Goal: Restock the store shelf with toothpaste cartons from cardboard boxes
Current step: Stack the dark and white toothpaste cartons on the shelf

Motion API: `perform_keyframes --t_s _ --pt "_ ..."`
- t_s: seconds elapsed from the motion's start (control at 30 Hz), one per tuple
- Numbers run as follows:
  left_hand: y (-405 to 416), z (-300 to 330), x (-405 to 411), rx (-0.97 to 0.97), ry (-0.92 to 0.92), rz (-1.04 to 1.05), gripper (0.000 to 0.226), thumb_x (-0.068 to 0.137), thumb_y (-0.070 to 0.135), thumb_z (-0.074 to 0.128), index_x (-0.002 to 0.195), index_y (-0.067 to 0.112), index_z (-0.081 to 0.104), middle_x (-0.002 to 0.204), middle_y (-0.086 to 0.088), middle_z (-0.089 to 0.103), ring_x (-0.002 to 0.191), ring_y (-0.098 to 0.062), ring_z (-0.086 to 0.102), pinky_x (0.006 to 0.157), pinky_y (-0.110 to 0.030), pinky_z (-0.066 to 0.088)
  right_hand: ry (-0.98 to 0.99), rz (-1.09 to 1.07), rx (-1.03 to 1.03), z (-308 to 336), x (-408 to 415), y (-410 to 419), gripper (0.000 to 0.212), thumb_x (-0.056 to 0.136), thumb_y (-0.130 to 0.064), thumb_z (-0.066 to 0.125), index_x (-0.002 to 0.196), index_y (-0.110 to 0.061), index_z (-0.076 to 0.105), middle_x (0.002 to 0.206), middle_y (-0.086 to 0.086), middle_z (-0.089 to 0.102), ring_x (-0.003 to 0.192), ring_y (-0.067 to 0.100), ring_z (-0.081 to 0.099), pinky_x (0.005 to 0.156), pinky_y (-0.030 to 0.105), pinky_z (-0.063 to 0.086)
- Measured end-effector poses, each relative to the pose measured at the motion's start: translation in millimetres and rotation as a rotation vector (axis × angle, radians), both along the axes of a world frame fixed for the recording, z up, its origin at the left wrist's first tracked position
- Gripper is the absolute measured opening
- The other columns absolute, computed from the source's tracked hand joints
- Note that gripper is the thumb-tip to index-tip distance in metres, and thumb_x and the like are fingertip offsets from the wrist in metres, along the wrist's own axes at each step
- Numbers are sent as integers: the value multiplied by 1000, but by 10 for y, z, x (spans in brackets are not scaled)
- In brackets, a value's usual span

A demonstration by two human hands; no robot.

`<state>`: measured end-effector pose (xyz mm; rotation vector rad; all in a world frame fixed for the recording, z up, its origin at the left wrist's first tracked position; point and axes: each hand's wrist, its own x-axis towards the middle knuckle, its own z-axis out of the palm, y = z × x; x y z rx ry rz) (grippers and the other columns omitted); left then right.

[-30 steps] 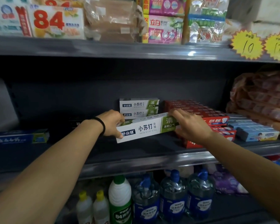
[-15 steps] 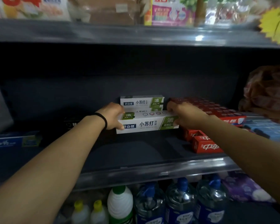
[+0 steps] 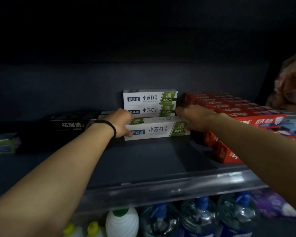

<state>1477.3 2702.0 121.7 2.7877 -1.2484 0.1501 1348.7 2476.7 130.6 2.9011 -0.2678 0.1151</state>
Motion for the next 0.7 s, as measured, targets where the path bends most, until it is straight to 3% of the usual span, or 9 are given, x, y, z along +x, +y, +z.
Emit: perform_keyframes --t_s 0.1,0.2,0.37,0.53,0.7 --pt "-72 -32 122 -12 -60 10 44 75 28 79 114 15 64 112 -5 62 99 -23 60 83 -32 51 -4 21 -67 -12 154 -49 53 85 -23 69 131 -16 44 127 9 54 113 25 55 91 34 46" --pt "-147 -80 248 11 -121 7 36 76 27 78 106 11 66 112 -8 60 99 -24 59 83 -33 51 -26 38 -107 -26 323 -85 46 86 -21 68 128 -17 51 127 7 55 113 23 55 94 35 48" --pt "-259 -119 443 13 -254 22 41 76 25 78 109 5 64 122 -10 50 112 -27 49 92 -35 46 -71 21 -111 -57 566 -145 38 87 -14 64 124 -16 53 126 6 54 112 23 55 86 30 45" --pt "-426 -121 617 36 -290 42 31 81 10 71 109 3 62 120 -12 54 109 -28 54 86 -32 45 -57 -18 -165 -72 764 -245 38 88 -13 63 125 -14 53 128 8 53 114 24 54 90 32 46" --pt "-528 -158 775 22 -299 46 34 81 7 69 114 4 60 119 -12 54 109 -28 55 86 -31 45 -50 -37 -208 -86 894 -333 40 88 -13 61 127 -14 51 130 10 52 116 26 54 91 34 46"
